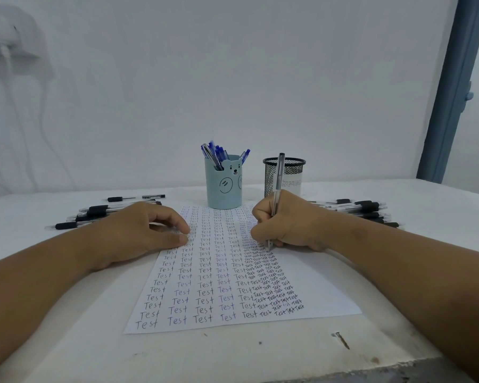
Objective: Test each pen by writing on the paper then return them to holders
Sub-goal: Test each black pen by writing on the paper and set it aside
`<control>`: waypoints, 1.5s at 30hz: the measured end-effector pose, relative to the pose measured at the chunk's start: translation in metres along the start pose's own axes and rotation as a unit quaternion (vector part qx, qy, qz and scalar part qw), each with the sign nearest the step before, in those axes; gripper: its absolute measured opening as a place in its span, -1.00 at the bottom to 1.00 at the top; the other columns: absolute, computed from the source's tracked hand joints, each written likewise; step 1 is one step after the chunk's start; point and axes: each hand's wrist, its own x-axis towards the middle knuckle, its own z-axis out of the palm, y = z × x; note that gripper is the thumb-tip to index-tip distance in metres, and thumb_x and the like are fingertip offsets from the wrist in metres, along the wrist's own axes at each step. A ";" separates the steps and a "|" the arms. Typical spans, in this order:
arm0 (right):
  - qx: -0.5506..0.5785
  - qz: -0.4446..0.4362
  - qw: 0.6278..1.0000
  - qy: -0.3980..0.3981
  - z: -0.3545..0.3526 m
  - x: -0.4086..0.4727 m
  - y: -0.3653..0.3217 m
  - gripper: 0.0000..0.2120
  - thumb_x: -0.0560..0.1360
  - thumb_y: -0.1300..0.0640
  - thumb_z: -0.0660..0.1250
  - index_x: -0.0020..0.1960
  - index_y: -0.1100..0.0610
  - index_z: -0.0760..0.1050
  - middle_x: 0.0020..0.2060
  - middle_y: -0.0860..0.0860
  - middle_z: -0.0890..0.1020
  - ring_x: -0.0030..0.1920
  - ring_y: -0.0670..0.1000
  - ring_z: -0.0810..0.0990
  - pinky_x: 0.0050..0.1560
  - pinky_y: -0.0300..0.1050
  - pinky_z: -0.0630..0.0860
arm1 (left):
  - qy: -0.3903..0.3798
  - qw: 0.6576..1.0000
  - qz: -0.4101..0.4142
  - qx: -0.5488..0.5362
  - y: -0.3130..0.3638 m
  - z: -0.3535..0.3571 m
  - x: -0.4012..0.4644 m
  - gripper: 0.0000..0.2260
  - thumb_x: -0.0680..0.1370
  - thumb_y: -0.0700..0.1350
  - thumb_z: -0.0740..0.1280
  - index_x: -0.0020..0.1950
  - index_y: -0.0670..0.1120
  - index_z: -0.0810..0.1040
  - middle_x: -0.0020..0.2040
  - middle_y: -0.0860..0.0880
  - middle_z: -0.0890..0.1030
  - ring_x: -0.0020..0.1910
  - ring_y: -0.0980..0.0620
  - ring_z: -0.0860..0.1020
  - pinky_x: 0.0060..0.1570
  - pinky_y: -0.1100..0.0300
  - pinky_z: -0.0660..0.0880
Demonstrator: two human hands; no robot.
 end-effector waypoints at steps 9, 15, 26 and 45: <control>-0.005 0.001 1.000 -0.007 0.001 0.001 0.000 -0.69 0.23 0.26 0.35 -0.52 0.06 0.25 -0.58 0.02 0.25 -0.35 0.11 0.37 -0.33 -0.13 0.31 | 0.001 1.000 -0.003 0.004 0.000 0.000 0.000 -0.84 0.37 0.06 0.55 -0.07 0.15 0.72 0.01 0.18 0.69 0.05 0.24 0.62 0.26 0.19 0.45; 0.008 0.004 1.000 -0.008 -0.001 0.001 0.000 -0.63 0.30 0.33 0.36 -0.51 0.08 0.25 -0.57 0.02 0.26 -0.31 0.14 0.41 -0.40 -0.21 0.35 | 0.001 1.000 0.004 0.000 0.001 0.000 0.000 -0.88 0.39 0.03 0.55 -0.09 0.16 0.72 -0.01 0.19 0.69 0.00 0.26 0.62 0.09 0.32 0.44; -0.016 0.001 1.000 -0.005 0.001 -0.001 -0.001 -0.68 0.24 0.25 0.34 -0.52 0.05 0.24 -0.55 0.03 0.25 -0.31 0.12 0.39 -0.36 -0.17 0.32 | 0.003 1.000 0.002 -0.004 0.000 0.000 0.001 -0.85 0.36 0.04 0.56 -0.09 0.15 0.72 0.00 0.17 0.69 0.03 0.24 0.63 0.18 0.27 0.46; -0.064 -0.075 0.984 0.150 -0.009 -0.002 -0.026 -0.81 0.61 -0.08 0.32 0.20 -0.09 0.48 -0.42 0.03 0.64 -0.47 -0.05 0.52 -0.38 -0.18 0.50 | 0.003 1.000 -0.010 0.005 0.001 0.000 0.001 -0.88 0.40 0.01 0.56 -0.09 0.14 0.72 0.02 0.19 0.68 0.02 0.31 0.61 0.23 0.25 0.45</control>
